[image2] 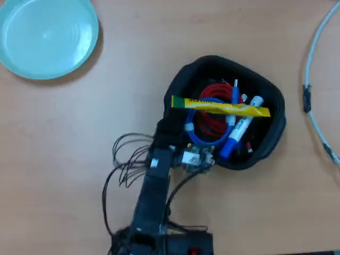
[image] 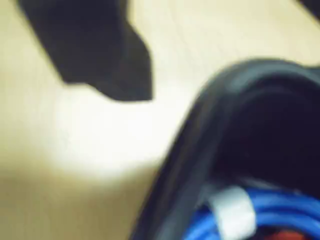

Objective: Pick up the yellow instant coffee stick, then put it in the black bowl

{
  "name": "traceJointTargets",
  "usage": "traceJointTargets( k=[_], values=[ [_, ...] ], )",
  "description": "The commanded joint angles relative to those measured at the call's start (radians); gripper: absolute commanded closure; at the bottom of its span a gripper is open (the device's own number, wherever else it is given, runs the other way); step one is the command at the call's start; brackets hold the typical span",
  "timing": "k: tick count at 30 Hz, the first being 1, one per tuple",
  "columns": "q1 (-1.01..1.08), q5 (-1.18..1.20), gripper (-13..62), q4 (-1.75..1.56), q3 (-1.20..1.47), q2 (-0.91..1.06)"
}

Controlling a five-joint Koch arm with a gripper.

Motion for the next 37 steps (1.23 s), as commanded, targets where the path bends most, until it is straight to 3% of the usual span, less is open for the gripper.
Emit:
traceJointTargets(
  k=[1, 13, 22, 37],
  values=[
    [-0.038, 0.037, 6.5, -0.14, 0.032, 0.074],
    [-0.107, 0.075, 6.8, -0.518, 0.606, 0.287],
    [-0.092, 0.075, 6.7, -0.551, 0.718, 0.305],
    [-0.075, 0.064, 6.7, -0.871, 0.953, 0.305]
  ],
)
